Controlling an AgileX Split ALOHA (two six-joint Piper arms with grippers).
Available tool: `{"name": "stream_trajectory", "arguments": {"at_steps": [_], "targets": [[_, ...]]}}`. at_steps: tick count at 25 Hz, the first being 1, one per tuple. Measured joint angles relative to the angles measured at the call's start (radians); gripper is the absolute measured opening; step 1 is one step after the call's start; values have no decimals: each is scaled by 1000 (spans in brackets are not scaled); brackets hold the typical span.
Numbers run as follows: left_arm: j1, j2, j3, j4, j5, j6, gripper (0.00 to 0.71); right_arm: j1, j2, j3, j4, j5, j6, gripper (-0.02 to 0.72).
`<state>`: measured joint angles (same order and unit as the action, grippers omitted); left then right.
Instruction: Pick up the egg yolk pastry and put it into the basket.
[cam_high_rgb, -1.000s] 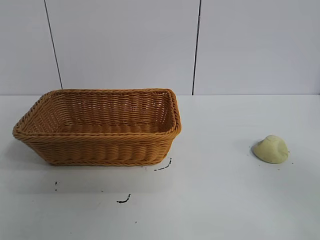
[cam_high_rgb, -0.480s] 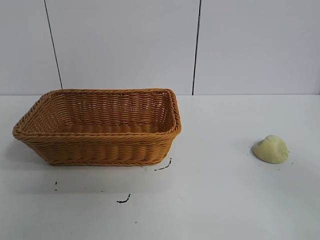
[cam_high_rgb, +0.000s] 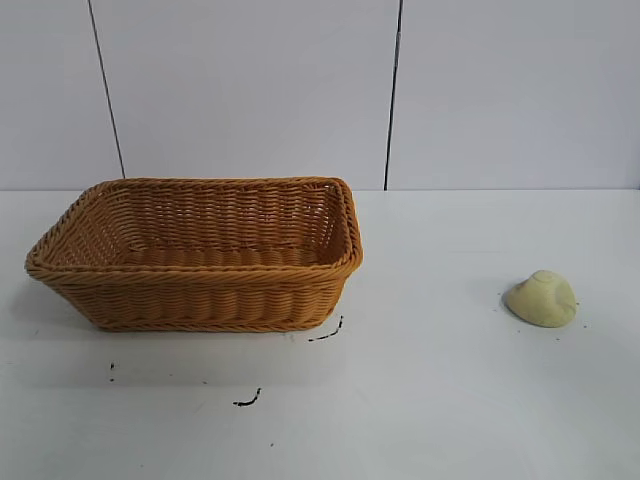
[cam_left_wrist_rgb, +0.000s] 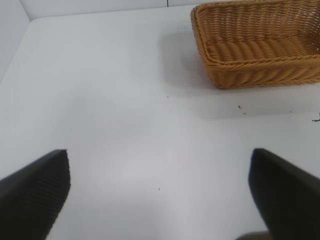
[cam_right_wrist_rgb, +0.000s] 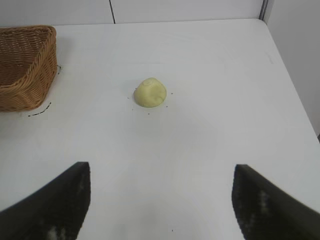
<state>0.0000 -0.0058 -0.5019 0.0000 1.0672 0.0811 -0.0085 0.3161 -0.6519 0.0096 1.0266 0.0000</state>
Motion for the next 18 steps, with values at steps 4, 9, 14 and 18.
{"name": "stream_trajectory", "arguments": {"at_steps": [4, 9, 14, 18], "targets": [[0, 0, 0, 0, 0, 0, 697, 0, 247, -121, 1, 0, 0, 626], [0, 0, 0, 0, 0, 0, 697, 0, 568, -291, 1, -1, 0, 638], [0, 0, 0, 0, 0, 0, 697, 0, 896, -468, 1, -14, 0, 637], [0, 0, 0, 0, 0, 0, 697, 0, 1124, -619, 1, -22, -19, 638]]}}
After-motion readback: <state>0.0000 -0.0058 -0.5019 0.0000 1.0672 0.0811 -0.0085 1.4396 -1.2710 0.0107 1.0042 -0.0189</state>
